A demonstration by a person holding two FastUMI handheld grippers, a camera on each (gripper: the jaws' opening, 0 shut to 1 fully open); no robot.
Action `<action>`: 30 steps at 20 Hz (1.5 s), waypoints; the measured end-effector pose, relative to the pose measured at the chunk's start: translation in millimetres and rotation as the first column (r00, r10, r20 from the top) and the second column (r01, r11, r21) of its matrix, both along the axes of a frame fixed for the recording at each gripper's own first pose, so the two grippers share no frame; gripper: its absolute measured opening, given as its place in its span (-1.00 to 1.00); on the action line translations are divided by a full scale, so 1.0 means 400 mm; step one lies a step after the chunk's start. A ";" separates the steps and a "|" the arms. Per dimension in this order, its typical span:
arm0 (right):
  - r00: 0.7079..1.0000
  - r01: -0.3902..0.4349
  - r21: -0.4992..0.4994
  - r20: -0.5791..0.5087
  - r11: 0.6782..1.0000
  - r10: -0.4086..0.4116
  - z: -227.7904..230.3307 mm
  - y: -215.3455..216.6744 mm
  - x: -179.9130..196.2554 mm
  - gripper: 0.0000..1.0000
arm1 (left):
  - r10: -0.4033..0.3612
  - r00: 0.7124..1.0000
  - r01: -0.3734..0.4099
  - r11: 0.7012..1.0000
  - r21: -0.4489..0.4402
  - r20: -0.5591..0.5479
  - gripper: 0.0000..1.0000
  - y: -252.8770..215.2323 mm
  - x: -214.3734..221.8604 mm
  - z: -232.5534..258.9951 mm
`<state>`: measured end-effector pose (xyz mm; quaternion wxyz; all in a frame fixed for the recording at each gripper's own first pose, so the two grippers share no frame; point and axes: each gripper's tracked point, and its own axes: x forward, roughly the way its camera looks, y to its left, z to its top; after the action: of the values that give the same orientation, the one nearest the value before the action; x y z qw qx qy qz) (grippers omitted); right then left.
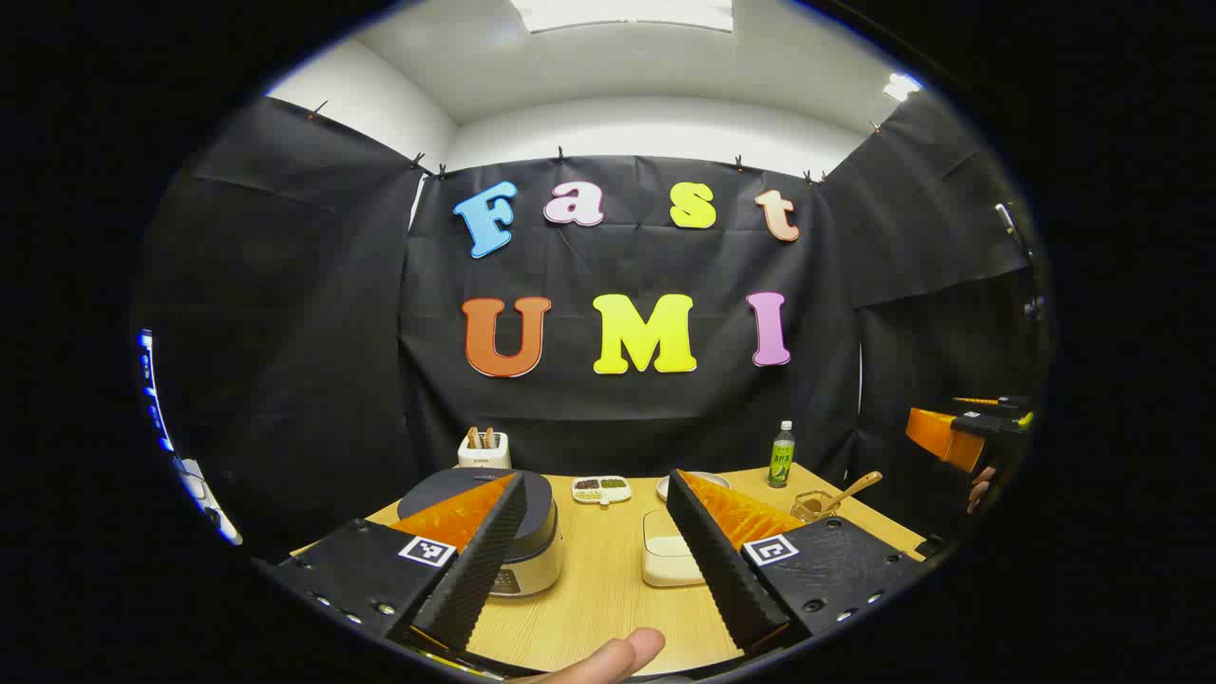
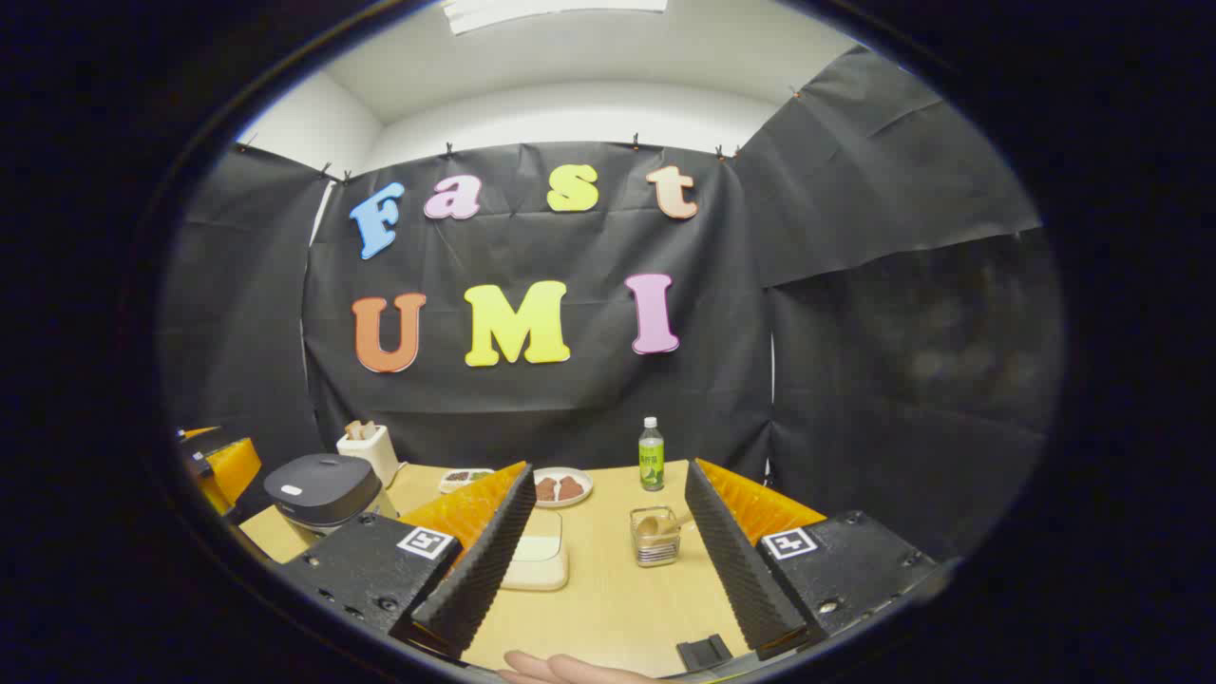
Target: Close the left gripper, press the button to open the rice cooker; take a wooden spoon from the chopstick holder with the right hand, scoop a spoonful of rice and pour it into the rice cooker, then put the wooden spoon back into the chopstick holder.
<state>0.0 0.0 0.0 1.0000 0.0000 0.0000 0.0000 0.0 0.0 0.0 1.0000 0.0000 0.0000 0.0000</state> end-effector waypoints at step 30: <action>0.999 -0.021 0.021 0.025 1.000 0.020 -0.051 -0.048 -0.038 1.00 | -0.016 0.991 0.007 0.998 -0.064 -0.136 0.46 0.097 0.082 -0.091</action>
<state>-15.1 -19.1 -20.4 0.9998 0.0106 -0.0123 0.0102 32.7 39.0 -36.3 0.9971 -0.0315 0.0685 -0.0059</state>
